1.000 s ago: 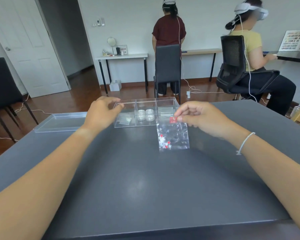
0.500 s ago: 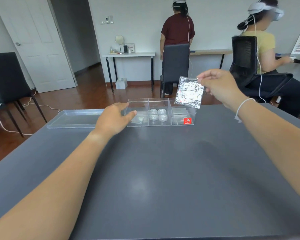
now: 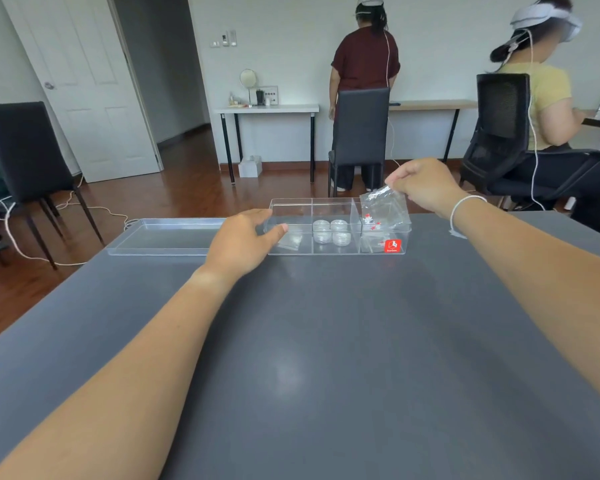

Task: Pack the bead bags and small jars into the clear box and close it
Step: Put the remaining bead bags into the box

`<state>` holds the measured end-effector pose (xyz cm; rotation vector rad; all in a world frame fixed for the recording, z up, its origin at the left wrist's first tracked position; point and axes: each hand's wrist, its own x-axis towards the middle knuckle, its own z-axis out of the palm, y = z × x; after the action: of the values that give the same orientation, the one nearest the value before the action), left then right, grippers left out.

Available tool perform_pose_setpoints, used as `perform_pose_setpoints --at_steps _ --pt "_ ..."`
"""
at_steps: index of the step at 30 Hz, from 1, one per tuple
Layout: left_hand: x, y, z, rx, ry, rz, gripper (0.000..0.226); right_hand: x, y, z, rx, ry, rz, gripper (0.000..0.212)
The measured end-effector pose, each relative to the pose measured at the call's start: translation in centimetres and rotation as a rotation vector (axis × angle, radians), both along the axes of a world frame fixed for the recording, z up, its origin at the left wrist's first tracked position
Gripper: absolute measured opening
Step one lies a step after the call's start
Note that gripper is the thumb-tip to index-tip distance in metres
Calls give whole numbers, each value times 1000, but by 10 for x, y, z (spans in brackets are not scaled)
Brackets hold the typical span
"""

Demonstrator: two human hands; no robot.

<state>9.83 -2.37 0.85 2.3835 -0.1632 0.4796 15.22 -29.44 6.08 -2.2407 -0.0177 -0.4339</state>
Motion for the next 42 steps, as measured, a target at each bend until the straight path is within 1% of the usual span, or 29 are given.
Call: perform_pose_setpoints --at_steps 3,9,12,18,22,24,27,30,32,34,36,40,42 --pt "0 0 -1 -35 3 2 53 1 6 -8 18 15 -3 18" --pt "1 2 -2 -92 1 -4 49 -3 10 -23 -7 12 12 12" --pt "1 3 -2 -96 1 -7 49 -8 8 -28 -8 -13 20 19" --pt "1 4 -3 -110 4 -16 47 -21 3 -36 73 -112 -18 18" --pt "0 6 -3 -118 11 -22 46 -36 8 -37 129 -224 -100 18" --pt "-2 9 -3 -120 16 -20 46 -48 17 -34 157 -296 -105 18" --pt "-7 17 -1 -131 0 0 46 -69 42 -31 155 -374 2 16" --pt "-15 32 1 -136 -12 43 42 -89 74 -34 55 -413 150 12" --pt "-22 46 0 -128 -13 68 40 -100 96 -40 4 -404 252 11" --pt "-29 65 -2 -96 -5 97 39 -106 116 -47 -32 -372 325 10" --pt "-37 85 -3 -24 1 127 37 -109 135 -52 -57 -336 379 11" --pt "-49 126 -7 163 3 188 35 -106 172 -59 -143 -227 433 20" --pt "-52 143 -10 299 39 217 36 -104 188 -61 -176 -179 453 26"
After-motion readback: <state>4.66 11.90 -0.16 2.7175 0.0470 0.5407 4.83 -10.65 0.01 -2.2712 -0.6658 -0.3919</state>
